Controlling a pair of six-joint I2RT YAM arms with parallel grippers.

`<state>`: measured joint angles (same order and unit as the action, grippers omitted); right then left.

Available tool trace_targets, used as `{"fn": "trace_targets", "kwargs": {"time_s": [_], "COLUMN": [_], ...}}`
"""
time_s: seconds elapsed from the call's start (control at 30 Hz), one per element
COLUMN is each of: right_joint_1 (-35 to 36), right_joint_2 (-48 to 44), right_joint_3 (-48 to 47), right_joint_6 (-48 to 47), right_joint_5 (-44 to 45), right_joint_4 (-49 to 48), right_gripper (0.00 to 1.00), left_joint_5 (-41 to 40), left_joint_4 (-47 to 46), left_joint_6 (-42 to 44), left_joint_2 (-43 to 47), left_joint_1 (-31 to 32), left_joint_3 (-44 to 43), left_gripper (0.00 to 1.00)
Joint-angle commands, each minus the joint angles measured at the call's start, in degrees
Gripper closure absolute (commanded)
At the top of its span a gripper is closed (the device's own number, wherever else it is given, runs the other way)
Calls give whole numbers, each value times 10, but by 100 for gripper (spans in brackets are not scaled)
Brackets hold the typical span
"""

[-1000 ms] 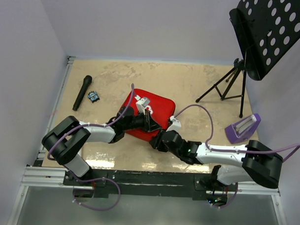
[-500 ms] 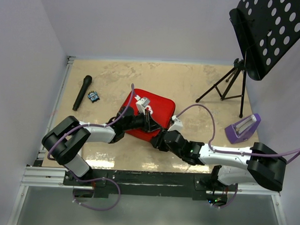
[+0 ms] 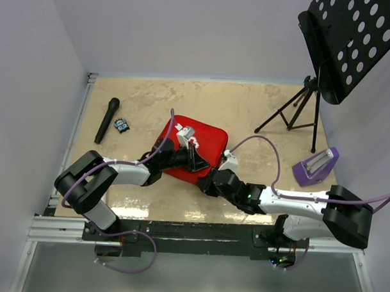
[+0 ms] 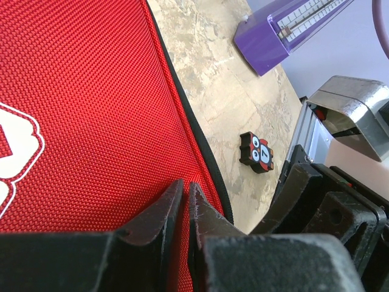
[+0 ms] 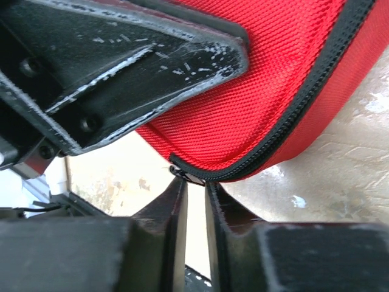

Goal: Organize the medicine kit
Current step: Zip the medicine box at the center of the board.

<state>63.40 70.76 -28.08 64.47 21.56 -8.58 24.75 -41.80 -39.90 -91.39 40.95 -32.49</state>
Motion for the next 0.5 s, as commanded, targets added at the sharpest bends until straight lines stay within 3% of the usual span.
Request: {"fn": "trace_targets", "kwargs": {"time_s": [0.0, 0.2, 0.47], "right_joint_1": [-7, -7, -8], "right_joint_2": [-21, -29, -39], "right_joint_3": [-21, -21, -7], "right_joint_6": [2, 8, 24], "right_joint_5": [74, 77, 92], "right_joint_4": [-12, 7, 25], "right_gripper": [86, 100, 100], "left_joint_5": [14, 14, 15], "left_joint_4": [91, 92, 94], "left_joint_6": [11, 11, 11], "left_joint_2": [-16, -15, -15], "left_joint_1": [8, 8, 8], "left_joint_3": [28, 28, 27], "left_gripper": [87, 87, 87]}}
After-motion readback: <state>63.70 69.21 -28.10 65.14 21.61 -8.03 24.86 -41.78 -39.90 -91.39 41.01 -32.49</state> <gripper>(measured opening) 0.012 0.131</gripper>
